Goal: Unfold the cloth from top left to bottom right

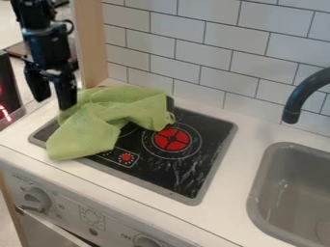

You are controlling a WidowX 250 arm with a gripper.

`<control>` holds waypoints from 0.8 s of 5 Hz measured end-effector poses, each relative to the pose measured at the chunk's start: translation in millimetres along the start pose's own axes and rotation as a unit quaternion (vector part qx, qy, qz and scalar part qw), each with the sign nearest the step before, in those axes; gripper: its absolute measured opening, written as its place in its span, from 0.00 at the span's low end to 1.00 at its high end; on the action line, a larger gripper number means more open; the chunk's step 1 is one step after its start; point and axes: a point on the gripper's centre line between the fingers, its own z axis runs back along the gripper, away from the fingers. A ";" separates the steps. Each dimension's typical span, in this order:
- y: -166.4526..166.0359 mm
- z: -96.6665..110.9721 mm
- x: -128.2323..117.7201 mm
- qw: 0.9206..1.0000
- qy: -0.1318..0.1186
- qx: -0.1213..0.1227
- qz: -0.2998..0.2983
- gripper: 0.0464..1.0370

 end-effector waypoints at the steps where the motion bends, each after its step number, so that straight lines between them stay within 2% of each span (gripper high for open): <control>1: -3.4 -7.3 3.3 1.000 0.008 0.001 -0.013 0.96; 4: -29.6 -21.4 9.5 0.998 0.024 -0.007 -0.059 0.96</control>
